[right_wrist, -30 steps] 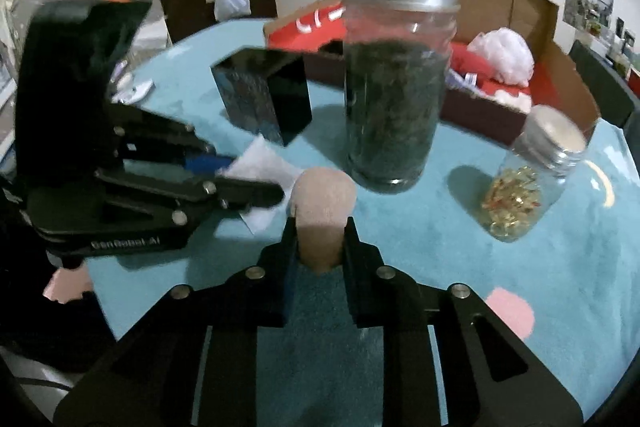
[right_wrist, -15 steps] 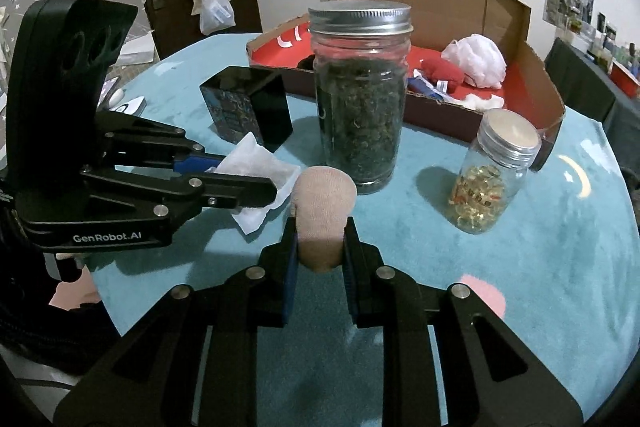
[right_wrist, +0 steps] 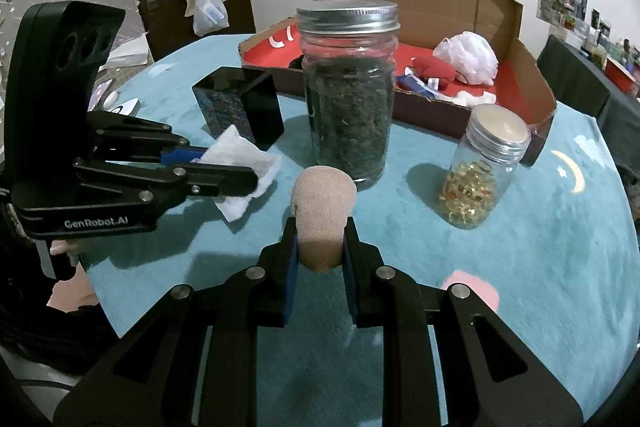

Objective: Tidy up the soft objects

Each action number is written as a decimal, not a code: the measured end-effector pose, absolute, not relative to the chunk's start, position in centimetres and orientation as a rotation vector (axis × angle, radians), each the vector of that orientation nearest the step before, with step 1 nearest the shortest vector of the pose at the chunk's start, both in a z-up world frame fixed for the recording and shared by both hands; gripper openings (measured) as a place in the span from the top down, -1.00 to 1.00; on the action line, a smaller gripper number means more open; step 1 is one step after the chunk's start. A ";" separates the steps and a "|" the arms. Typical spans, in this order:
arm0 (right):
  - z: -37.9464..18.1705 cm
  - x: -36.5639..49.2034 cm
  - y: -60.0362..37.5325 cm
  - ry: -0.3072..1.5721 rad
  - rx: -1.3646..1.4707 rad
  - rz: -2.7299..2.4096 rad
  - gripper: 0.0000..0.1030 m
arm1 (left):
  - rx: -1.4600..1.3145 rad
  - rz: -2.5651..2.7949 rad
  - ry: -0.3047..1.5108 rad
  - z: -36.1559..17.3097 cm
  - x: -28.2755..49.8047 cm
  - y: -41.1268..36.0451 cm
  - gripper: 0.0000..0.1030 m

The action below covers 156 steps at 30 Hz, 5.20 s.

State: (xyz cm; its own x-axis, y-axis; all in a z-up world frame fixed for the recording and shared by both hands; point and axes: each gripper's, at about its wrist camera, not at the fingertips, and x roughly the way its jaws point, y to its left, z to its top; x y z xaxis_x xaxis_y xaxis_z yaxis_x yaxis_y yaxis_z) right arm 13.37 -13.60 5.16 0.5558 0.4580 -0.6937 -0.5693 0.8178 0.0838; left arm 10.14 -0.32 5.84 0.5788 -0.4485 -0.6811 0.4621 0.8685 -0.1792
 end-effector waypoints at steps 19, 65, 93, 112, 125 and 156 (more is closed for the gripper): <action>7.4 13.3 -16.7 0.726 -0.124 0.540 0.64 | 0.034 -0.476 0.713 9.1 9.3 2.9 0.77; 7.7 40.9 -15.0 1.118 -0.365 0.386 0.63 | -0.032 -0.466 1.058 10.1 36.7 0.5 0.77; 4.9 43.3 -13.4 1.163 -0.491 0.340 0.40 | 0.005 -0.398 1.175 5.4 41.4 -1.3 0.57; 9.5 40.2 -13.2 1.067 -0.431 0.291 -0.34 | -0.071 -0.359 1.013 10.4 36.3 0.7 -0.61; 11.4 36.7 -14.5 1.039 -0.201 0.261 -0.50 | -0.067 -0.268 0.946 11.6 30.2 1.6 -0.85; 7.1 34.8 -14.3 1.097 -0.070 0.200 -0.50 | -0.078 -0.147 1.049 6.5 28.3 2.0 -0.86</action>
